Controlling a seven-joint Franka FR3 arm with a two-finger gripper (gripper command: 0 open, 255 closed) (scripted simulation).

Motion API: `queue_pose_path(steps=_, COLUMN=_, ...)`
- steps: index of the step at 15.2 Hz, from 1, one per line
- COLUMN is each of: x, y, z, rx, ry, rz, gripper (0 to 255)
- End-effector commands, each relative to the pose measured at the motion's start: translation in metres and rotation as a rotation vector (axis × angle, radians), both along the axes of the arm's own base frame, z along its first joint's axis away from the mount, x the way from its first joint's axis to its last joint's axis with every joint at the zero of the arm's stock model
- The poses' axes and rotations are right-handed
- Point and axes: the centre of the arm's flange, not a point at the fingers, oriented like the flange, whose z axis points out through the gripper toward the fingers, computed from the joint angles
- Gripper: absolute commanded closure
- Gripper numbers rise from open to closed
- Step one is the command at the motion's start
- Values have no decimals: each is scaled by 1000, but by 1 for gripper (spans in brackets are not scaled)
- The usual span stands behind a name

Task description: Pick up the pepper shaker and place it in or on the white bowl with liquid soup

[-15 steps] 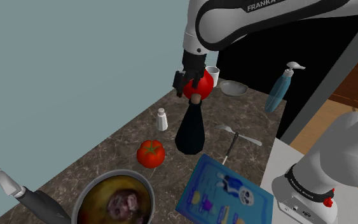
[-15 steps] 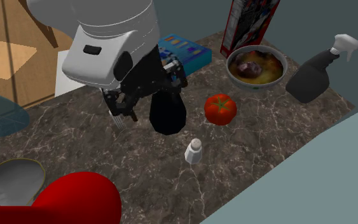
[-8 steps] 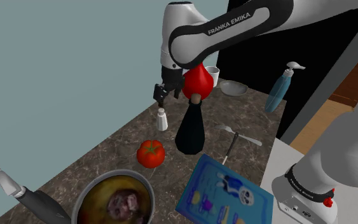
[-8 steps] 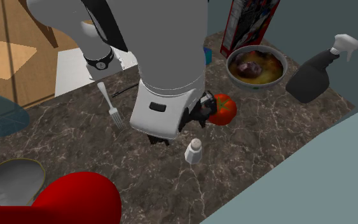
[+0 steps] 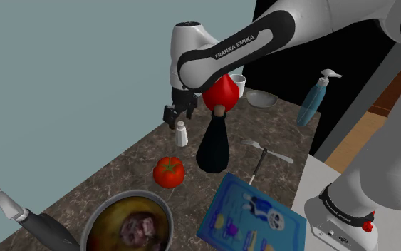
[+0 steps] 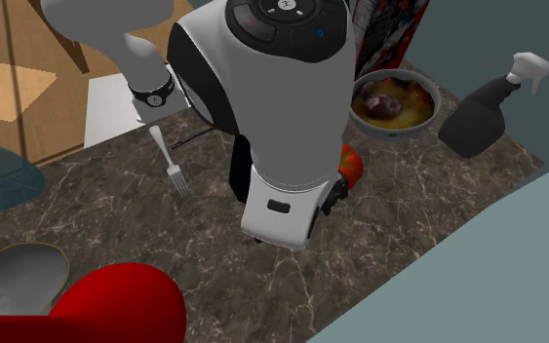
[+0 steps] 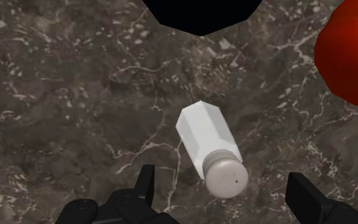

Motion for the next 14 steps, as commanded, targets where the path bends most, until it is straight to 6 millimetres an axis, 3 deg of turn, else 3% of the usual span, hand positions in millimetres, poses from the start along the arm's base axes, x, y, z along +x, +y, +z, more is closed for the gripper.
queue_pose_path(steps=1, x=1, y=1, z=-11, rx=0, ry=0, rz=0, gripper=0)
queue_pose_path(steps=9, x=1, y=2, z=-14, rx=0, ry=0, rz=0, gripper=0)
queue_pose_path(steps=10, x=1, y=2, z=-14, rx=0, ry=0, rz=0, gripper=255)
queue_pose_path(steps=14, x=1, y=2, z=-14, rx=0, ry=0, rz=0, gripper=255)
